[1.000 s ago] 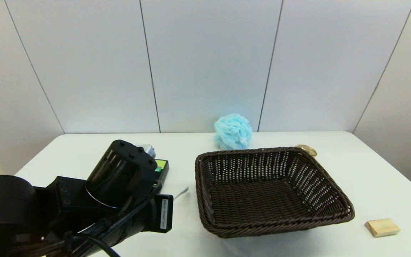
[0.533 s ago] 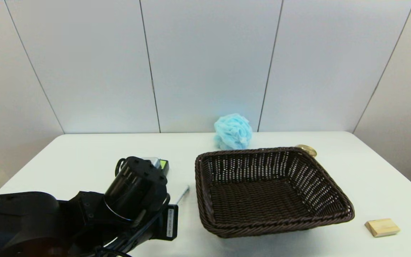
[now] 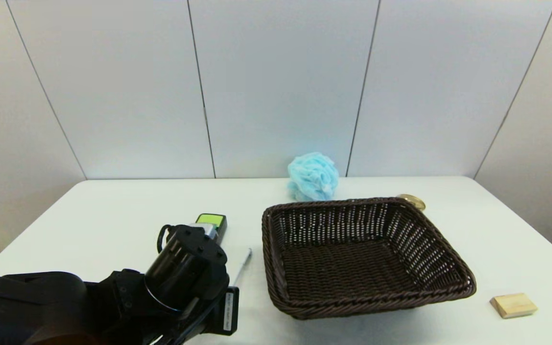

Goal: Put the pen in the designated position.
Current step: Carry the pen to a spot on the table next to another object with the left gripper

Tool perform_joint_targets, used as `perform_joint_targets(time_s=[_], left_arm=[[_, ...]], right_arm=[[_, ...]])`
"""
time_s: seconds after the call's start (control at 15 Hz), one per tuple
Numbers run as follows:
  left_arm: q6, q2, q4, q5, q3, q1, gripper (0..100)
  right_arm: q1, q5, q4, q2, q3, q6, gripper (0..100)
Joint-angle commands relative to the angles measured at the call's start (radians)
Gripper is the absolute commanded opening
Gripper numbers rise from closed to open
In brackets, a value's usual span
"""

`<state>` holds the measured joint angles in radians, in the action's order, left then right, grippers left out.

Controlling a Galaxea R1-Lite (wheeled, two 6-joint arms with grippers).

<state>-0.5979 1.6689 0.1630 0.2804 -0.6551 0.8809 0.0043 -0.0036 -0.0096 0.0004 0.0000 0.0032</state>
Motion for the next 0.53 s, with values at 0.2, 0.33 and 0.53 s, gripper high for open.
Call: perform_joint_targets(time_s=[0.2,0.33,0.53], left_arm=[[-0.007,0.028,0.001,0.002,-0.031,0.023,0],[-0.007,0.029,0.001,0.002,-0.031,0.029,0],[-0.007,0.029,0.001,0.002,-0.028,0.029,0]], right_arm=[[0.000,-0.001,0.000,0.001,0.002,0.000,100],[0.000,0.001,-0.001,0.001,0.002,0.000,100],[0.000,0.001,0.000,0.001,0.002,0.000,100]])
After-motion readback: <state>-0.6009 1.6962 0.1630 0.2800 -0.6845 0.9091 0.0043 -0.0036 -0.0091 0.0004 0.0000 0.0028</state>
